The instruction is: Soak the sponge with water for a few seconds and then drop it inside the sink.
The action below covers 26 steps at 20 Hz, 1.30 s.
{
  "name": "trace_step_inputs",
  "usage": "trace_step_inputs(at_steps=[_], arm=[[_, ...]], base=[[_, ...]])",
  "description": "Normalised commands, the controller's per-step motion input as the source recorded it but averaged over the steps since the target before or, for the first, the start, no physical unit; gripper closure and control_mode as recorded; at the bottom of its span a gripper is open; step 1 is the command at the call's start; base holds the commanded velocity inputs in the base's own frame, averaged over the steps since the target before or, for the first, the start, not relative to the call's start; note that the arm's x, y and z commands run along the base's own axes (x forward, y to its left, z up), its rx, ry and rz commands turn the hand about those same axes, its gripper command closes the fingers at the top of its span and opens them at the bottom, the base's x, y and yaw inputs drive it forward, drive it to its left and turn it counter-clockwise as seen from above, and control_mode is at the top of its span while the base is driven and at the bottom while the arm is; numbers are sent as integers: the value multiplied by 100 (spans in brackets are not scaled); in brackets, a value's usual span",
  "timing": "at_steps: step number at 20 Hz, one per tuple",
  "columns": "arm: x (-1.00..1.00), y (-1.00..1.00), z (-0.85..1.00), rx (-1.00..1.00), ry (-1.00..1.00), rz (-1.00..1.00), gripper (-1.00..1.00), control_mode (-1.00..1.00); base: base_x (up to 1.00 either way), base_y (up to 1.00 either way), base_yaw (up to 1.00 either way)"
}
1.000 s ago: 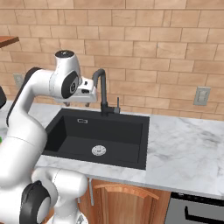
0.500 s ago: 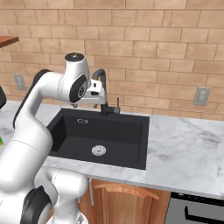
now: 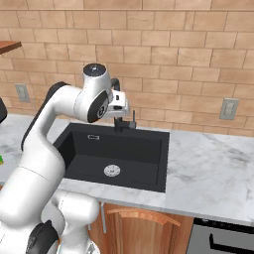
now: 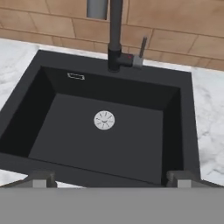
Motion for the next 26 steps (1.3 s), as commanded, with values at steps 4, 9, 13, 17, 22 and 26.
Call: trace_step_inputs(at_steps=[4, 9, 13, 17, 22, 26], arm=[[0, -24, 0, 0, -25, 2, -100, -100], [-5, -29, 0, 0, -23, 0, -100, -100], [-6, -23, 0, 0, -17, 0, -100, -100], [3, -1, 0, 0, -4, -4, -100, -100], [25, 6, -2, 0, 0, -6, -100, -100], [47, 0, -27, 0, -2, 0, -100, -100]], base=[[0, 0, 0], [0, 0, 0], [0, 0, 0], [0, 0, 0], [0, 0, 0], [0, 0, 0]])
